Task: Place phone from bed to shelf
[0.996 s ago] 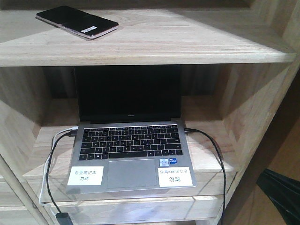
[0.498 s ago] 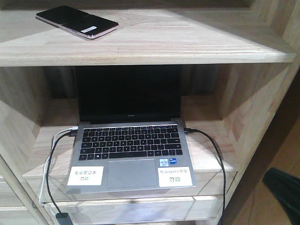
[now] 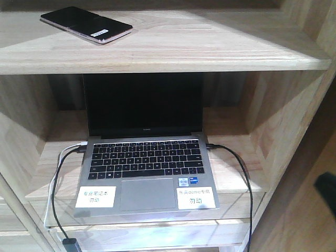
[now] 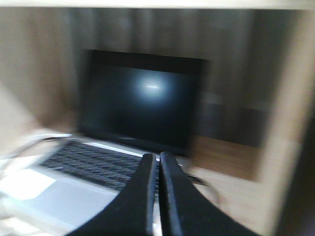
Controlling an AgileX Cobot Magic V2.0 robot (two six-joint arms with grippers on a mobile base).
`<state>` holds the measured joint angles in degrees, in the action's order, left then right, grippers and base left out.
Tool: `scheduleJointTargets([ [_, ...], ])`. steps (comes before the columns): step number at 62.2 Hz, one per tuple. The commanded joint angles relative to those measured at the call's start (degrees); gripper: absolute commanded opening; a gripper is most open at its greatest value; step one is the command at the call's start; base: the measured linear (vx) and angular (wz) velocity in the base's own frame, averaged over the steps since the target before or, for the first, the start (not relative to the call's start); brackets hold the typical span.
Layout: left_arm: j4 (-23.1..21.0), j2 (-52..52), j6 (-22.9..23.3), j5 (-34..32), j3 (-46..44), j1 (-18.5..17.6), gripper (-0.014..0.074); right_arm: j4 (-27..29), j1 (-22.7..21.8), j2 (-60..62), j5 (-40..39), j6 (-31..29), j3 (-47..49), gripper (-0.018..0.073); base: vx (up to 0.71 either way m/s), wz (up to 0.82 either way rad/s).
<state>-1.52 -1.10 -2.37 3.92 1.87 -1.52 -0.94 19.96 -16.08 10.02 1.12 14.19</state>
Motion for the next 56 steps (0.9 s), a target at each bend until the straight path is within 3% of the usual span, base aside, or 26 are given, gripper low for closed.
scheduleJointTargets([
  [1, -0.60, -0.40, 0.50, -4.28, -1.38, 0.11, 0.0001, 0.20, -4.70, -0.29, -2.55, -1.68, 1.56, -0.0005, 0.00, 0.00],
  [14, -0.60, -0.40, 0.50, -4.28, -1.38, 0.11, 0.0001, 1.32, -13.56, 3.71, -5.07, -1.75, -4.77, -0.0005, 0.00, 0.00],
  [26, -0.60, -0.40, 0.50, -4.28, -1.38, 0.11, 0.0001, 1.38, -19.17, 9.11, -6.71, -2.08, -10.51, -0.0005, 0.00, 0.00],
  [40, -0.60, -0.40, 0.50, -4.28, -1.38, 0.11, 0.0001, 1.39, -20.94, 15.53, -10.02, -3.28, -16.42, -0.0005, 0.00, 0.00],
  [56, -0.60, -0.35, 0.50, -4.28, -1.38, 0.11, 0.0001, 0.94, -20.75, 17.51, -8.13, -3.55, -16.34, -0.0005, 0.00, 0.00],
])
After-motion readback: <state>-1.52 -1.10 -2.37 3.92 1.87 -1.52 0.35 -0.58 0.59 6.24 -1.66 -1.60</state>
